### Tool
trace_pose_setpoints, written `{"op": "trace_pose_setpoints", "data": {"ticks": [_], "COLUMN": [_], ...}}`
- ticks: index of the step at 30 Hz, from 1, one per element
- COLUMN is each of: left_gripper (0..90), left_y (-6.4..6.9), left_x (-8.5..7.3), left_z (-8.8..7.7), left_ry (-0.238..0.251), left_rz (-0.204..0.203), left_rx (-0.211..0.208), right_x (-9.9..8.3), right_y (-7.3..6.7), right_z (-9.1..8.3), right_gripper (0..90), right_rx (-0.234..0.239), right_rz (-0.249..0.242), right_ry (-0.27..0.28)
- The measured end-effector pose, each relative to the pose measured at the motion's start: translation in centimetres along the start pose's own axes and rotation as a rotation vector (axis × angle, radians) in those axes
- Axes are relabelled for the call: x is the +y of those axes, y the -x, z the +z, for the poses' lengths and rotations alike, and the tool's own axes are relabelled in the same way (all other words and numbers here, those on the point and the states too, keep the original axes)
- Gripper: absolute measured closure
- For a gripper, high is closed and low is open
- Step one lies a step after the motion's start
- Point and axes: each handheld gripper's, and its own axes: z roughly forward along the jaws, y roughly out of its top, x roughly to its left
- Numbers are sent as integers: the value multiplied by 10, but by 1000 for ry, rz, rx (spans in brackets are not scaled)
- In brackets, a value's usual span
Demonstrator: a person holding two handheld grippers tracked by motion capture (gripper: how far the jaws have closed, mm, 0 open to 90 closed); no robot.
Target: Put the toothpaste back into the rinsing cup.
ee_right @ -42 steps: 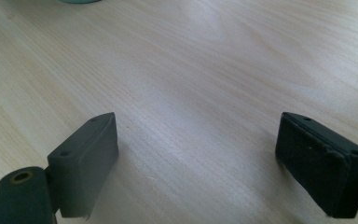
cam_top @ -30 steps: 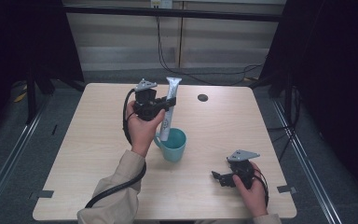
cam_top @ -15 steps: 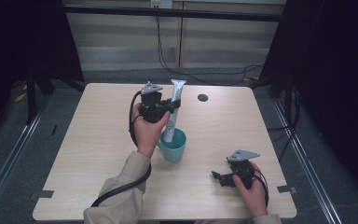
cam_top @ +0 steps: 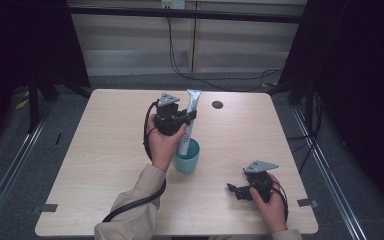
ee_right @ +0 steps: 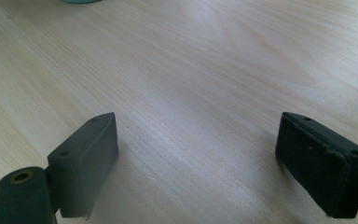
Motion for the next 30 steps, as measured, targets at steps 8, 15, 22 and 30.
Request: {"op": "trace_pose_setpoints", "data": {"ticks": [8,15,22,30], "left_gripper": [757,756,755,753], "left_y": [1,3,4,4], "left_x": [-7,-11,-16,-24], "left_z": [3,6,6,3], "left_ry": [8,4,0,-4], "left_rz": [15,31,30,37], "left_rx": [17,18,23,38], "right_x": [0,0,0,0], "right_y": [0,0,0,0], "right_z": [0,0,0,0], "right_gripper": [126,126,126,125], "right_rx": [0,0,1,1], "right_rz": [0,0,3,2], "right_ry": [0,0,-1,-1]}}
